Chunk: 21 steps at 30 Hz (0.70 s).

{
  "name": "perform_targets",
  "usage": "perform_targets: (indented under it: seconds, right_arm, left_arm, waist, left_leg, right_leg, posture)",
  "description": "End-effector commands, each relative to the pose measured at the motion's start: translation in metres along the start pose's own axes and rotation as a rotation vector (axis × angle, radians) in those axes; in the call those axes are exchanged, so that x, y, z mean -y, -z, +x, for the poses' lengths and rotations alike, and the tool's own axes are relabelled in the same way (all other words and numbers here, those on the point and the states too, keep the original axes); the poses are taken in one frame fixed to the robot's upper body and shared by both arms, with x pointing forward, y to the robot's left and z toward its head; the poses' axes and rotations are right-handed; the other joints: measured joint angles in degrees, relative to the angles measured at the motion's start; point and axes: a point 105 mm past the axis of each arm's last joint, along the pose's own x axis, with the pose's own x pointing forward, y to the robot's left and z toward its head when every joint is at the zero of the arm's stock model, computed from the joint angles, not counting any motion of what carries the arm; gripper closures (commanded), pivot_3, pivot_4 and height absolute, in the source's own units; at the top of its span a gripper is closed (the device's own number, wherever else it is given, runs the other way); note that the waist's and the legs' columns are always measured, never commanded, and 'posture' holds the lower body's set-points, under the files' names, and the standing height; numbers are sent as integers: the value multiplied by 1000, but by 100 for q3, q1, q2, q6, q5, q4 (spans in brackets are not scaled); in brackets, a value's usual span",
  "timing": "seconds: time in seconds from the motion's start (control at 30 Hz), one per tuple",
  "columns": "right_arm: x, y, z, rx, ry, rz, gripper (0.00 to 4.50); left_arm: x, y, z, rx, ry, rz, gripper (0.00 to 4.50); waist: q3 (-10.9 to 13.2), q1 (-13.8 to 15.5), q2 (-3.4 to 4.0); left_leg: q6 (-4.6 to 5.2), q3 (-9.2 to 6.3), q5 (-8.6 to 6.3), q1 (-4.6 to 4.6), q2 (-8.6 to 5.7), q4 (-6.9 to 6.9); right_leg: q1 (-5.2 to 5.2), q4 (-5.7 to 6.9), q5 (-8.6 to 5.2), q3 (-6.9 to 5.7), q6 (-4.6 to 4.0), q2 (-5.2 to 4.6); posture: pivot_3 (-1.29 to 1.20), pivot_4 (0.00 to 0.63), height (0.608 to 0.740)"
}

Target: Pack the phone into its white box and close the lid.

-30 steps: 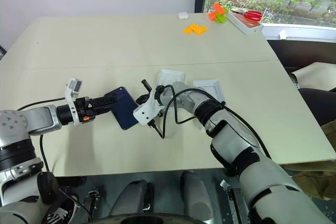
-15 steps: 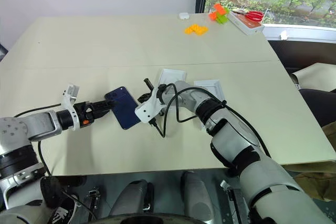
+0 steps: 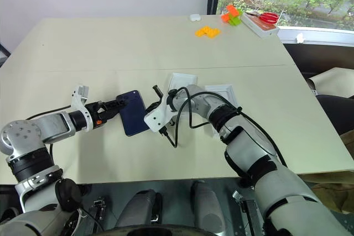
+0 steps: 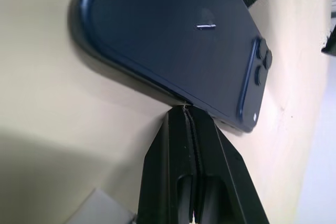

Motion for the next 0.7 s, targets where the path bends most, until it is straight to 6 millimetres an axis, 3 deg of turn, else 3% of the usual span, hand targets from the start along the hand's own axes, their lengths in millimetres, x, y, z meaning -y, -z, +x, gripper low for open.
perform_targets:
  seconds: [0.03,0.27,0.7]
  right_arm:
    - [1,-14,6,50,12,12,4463]
    - [13,-16,8,50,40,32,4463]
    - [15,-10,5,27,64,36,4463]
  left_arm:
    - [4,10,7,-45,15,-10,0]
    - [15,10,12,-54,53,5,0]
    - [29,10,13,-67,100,32,0]
  waist:
    - [0,1,0]
    - [0,-11,0]
    - [5,-14,-5]
  left_leg:
    - [0,0,0,0,0,0]
    - [-1,0,0,1,2,0]
    - [-1,0,0,-13,3,-1]
  right_leg:
    - [0,0,0,0,0,0]
    - [0,0,0,1,0,2]
    - [-13,-3,1,4,0,1]
  posture:
    - [0,150,740]
    - [0,150,740]
    - [0,150,740]
